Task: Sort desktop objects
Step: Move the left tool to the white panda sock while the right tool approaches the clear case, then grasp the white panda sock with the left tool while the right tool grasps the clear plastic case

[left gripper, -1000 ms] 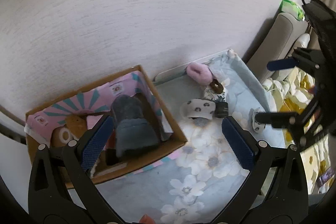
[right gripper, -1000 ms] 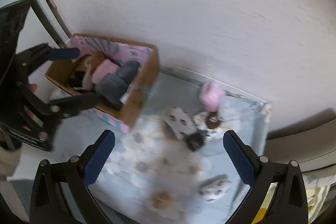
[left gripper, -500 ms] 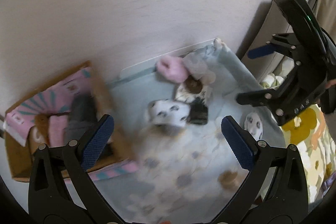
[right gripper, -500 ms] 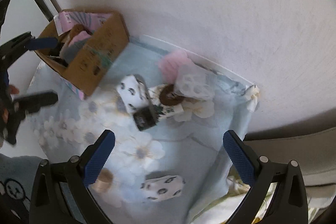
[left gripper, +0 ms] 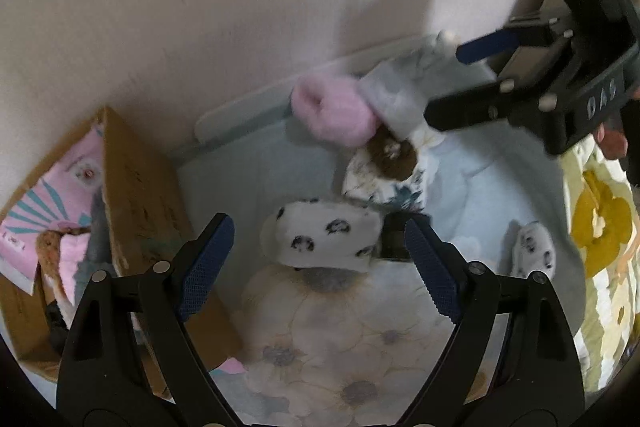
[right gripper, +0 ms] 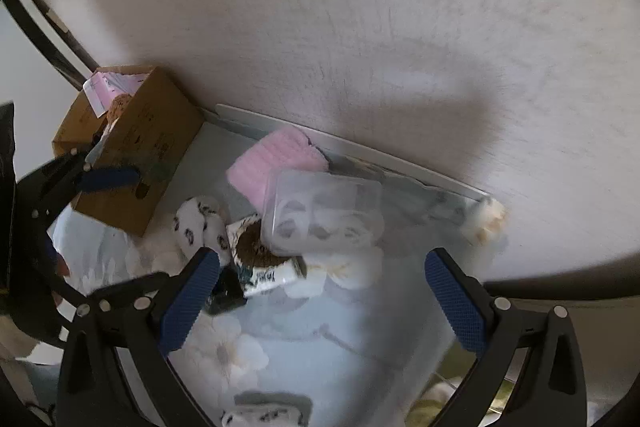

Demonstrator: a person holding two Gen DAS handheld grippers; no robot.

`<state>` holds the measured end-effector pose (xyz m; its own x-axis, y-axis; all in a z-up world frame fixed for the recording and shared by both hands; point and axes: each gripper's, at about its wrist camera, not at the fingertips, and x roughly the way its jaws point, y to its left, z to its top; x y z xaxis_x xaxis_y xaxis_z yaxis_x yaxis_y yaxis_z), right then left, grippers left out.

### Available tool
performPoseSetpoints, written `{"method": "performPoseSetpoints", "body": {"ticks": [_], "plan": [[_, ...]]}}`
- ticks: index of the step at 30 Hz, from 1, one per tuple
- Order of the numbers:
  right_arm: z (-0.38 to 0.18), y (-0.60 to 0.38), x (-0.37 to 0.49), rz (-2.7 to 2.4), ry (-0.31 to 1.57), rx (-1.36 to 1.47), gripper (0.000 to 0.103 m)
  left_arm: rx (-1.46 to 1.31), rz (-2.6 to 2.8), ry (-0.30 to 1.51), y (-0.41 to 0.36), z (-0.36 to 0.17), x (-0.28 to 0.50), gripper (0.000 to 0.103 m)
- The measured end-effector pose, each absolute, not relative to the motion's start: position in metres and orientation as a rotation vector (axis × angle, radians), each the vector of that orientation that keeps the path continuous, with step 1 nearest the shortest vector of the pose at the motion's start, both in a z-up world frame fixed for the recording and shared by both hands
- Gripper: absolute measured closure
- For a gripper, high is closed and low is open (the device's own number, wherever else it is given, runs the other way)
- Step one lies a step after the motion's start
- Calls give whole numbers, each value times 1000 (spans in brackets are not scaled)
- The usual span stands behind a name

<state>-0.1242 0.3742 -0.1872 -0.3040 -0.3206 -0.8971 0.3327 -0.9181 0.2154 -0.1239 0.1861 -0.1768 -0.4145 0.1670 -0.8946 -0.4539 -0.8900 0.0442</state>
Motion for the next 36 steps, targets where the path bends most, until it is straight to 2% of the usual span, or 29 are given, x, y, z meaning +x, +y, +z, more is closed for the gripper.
{"method": "performPoseSetpoints", "body": {"ticks": [6,15,23,26,28,32,35,36], "plan": [[-210,379,-143,-2200,-96,1553,0,-1423,2355,576,196,-189,-129,16],[-227,379,-154,-2160,-143,1531,0,-1372,2351,671,206,-191,-126,16],[-232,375,-155,-2138,-138,1506,0,-1427,2291,574,202,-208,-135,16],[-233,372,-156,-2155,-105,1502,5,-1473,2261,441,194,-212,-141,23],[-233,373,-155,-2168,-80,1502,12,-1509,2232,353,188,-215,-143,25],[-234,375,-153,-2172,-61,1504,15,-1530,2180,305,184,-222,-138,29],[-235,373,-152,-2183,-45,1506,15,-1519,2164,293,184,-223,-133,40],[-235,372,-152,-2187,-38,1507,16,-1516,2156,280,184,-223,-132,48]]}}
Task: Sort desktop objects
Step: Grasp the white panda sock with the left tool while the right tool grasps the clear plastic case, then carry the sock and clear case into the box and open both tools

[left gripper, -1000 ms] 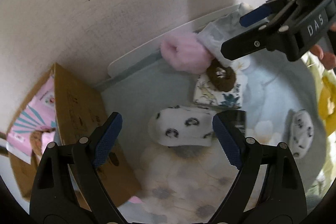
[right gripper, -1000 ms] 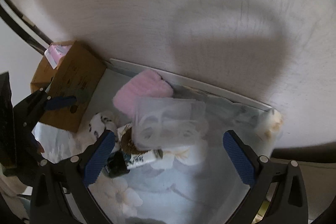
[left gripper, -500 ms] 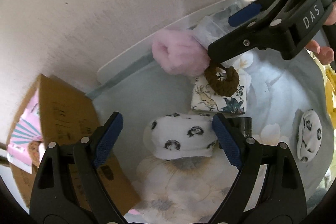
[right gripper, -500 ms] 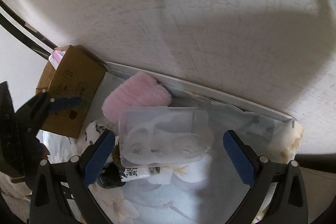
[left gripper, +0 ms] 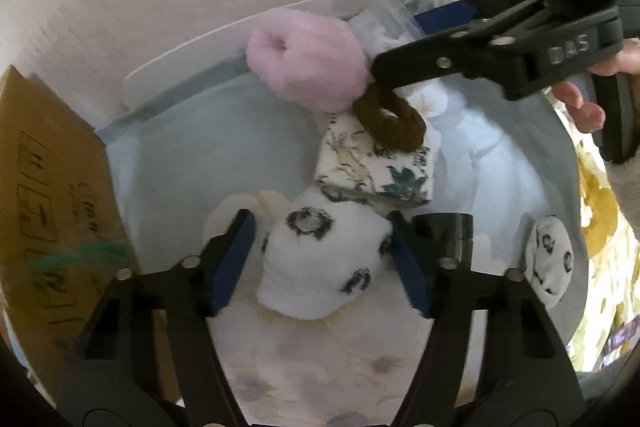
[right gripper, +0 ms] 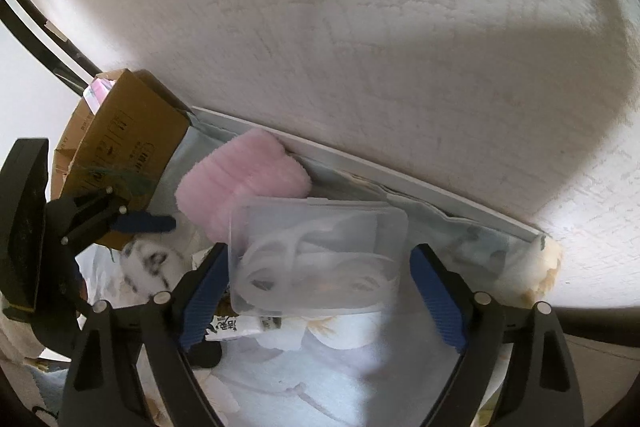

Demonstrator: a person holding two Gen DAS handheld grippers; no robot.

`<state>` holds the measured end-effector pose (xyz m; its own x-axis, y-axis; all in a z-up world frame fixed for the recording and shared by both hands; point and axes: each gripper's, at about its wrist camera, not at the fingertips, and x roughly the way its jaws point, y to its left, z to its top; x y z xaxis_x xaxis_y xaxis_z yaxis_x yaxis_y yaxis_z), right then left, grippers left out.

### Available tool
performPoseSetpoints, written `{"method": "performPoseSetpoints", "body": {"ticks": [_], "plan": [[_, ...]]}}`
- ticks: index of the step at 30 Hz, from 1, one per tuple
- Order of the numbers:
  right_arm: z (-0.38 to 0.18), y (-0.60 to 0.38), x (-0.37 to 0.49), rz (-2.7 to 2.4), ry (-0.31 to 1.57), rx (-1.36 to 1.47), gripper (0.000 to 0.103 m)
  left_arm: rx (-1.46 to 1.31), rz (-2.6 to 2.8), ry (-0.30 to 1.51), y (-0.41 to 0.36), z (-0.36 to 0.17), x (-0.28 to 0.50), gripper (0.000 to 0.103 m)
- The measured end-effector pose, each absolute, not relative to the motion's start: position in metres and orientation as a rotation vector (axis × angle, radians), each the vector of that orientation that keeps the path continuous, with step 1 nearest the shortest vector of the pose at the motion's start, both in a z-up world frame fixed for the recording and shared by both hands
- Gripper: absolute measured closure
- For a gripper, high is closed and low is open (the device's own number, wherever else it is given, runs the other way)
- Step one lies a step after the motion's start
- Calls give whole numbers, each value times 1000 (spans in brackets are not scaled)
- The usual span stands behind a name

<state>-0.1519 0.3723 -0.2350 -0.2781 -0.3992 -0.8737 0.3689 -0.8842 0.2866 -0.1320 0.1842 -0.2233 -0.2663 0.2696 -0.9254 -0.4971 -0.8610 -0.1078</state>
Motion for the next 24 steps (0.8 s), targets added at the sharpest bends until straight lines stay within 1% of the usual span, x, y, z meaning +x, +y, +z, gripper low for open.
{"method": "performPoseSetpoints", "body": {"ticks": [1,3,7,14,21,24], "plan": [[-235,372,-151,-2198,-26,1508,19,-1514,2149,270,184,-223,-131,55],[-237,374,-152,-2214,-4,1519,25,-1507,2141,271,186,-222,-130,59],[-237,375,-152,-2212,-34,1518,25,-1495,2132,273,185,-220,-128,66],[-222,379,-147,-2251,-65,1484,25,-1488,2138,253,172,-203,-126,68],[-194,380,-137,-2290,-44,1507,25,-1418,2155,255,158,-167,-132,68],[-175,374,-132,-2305,-33,1502,25,-1383,2160,247,173,-148,-132,68]]}}
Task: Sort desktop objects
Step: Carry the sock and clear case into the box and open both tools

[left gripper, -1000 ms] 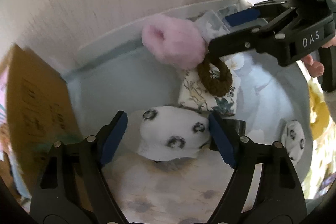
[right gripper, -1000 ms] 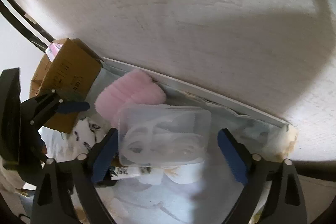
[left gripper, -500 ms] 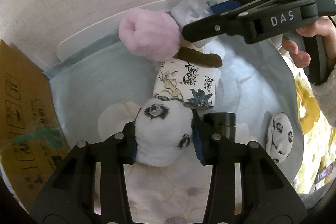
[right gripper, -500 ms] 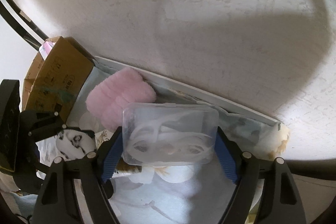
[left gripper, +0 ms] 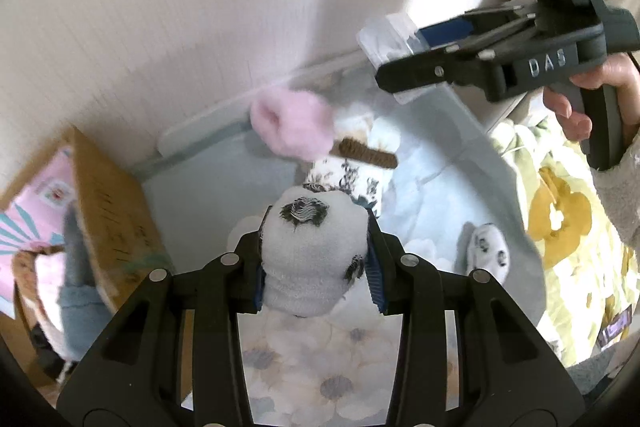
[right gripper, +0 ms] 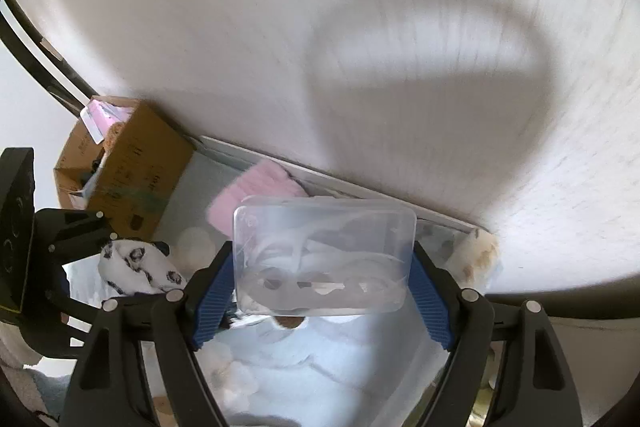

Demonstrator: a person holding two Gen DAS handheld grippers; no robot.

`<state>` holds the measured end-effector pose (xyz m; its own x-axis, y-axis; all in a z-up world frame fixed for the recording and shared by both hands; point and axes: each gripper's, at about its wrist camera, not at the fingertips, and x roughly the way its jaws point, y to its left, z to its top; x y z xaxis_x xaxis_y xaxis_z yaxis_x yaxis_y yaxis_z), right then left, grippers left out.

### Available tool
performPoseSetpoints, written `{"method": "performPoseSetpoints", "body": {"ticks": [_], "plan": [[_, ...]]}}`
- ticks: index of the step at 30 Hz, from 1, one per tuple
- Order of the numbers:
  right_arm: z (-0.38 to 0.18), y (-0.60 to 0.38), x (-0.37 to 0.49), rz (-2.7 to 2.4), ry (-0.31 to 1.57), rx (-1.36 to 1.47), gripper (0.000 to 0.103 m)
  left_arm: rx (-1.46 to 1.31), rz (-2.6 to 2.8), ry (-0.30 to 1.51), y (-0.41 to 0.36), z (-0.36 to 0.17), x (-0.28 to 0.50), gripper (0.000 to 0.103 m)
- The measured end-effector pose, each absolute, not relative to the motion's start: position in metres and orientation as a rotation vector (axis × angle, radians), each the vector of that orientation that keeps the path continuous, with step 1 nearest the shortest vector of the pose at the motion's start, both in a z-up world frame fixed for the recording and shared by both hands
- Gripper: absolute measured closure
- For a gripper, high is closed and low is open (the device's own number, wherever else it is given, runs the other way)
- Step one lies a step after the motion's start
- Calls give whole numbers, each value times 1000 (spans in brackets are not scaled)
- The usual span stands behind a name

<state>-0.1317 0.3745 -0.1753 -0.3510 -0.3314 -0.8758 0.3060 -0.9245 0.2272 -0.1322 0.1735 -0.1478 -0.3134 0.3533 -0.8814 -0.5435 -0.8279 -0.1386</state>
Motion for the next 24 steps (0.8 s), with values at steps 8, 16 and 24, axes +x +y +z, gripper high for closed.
{"method": "performPoseSetpoints", "body": {"ticks": [8,16,24], "plan": [[-133,372,-116,-2345,17,1477,25,-1304,2182,238,159,-108,-135,68],[-105,334,-109,-2354,109,1475,25,-1241,2232,238,133,-74,-143,68],[-79,278,-120,-2313,209,1423,25,-1231,2341,195,67,-50,-152,68]]}}
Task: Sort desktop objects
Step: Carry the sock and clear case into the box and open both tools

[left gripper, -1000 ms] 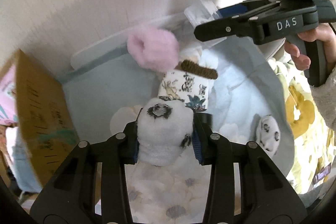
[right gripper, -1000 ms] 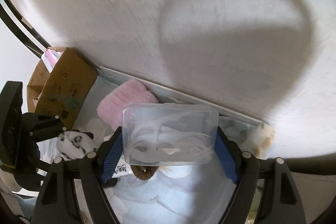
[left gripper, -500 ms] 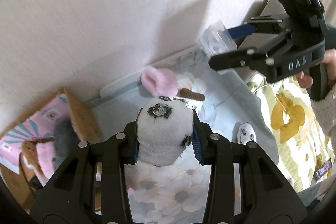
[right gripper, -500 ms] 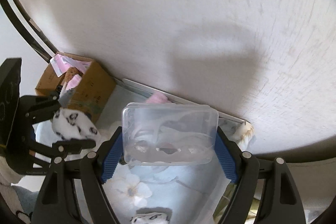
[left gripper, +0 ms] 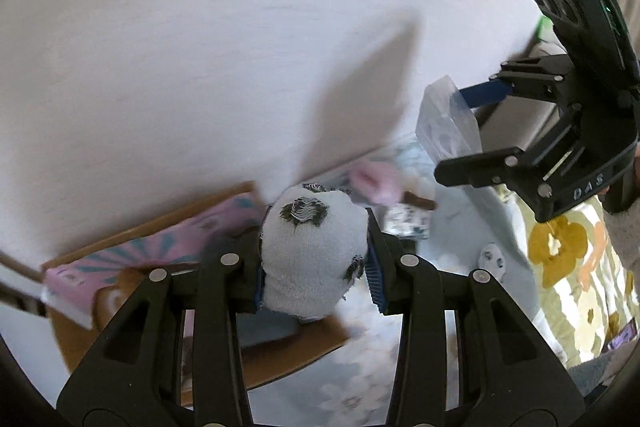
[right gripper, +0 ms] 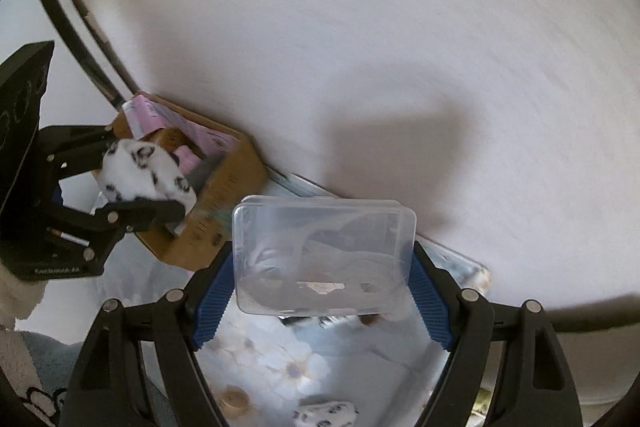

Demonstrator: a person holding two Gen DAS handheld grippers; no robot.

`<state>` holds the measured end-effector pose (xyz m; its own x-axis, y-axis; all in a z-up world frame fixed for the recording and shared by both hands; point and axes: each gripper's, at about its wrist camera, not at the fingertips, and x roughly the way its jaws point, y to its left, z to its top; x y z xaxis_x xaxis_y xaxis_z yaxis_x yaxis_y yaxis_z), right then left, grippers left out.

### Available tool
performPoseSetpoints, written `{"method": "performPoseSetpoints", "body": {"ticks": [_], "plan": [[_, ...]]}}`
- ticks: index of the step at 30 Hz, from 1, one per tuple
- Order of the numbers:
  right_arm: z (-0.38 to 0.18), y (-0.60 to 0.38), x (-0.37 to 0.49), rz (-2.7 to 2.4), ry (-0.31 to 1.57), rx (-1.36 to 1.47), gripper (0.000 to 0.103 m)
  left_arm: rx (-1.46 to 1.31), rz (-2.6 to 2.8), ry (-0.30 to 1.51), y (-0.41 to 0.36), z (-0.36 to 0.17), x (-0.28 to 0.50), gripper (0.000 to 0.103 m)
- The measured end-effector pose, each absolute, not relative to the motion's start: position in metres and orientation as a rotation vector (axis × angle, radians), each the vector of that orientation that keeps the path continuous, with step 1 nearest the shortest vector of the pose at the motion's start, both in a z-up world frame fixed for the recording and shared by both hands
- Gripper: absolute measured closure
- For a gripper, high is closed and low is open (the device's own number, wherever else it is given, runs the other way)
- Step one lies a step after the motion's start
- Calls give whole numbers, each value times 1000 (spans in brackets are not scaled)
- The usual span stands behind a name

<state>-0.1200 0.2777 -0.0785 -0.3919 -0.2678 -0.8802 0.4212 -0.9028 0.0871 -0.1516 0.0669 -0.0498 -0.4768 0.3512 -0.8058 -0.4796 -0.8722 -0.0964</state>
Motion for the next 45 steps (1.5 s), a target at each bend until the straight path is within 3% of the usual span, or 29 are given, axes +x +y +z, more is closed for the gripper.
{"method": "performPoseSetpoints", "body": {"ticks": [18,26,38,41,42,43,45], "plan": [[-107,86,-145,-2078,380,1387,25,-1392,2501,113,-104,-70,-159,68],[-152,45,-150,-1992,385,1462,25,-1477,2476,71,-137,-110,-155,68],[-162,27,-155,-1983,399,1500,25,-1508,2471,82,-149,-127,-162,68],[-166,25,-153,-1982,377,1499,25,-1547,2485,84,-151,-133,-165,51],[-168,24,-153,-1979,367,1505,24,-1567,2498,97,-152,-135,-166,12],[-171,23,-153,-1975,360,1516,24,-1578,2526,120,-153,-136,-165,2],[-174,22,-150,-2001,369,1509,17,-1554,2543,116,-156,-136,-162,0]]}}
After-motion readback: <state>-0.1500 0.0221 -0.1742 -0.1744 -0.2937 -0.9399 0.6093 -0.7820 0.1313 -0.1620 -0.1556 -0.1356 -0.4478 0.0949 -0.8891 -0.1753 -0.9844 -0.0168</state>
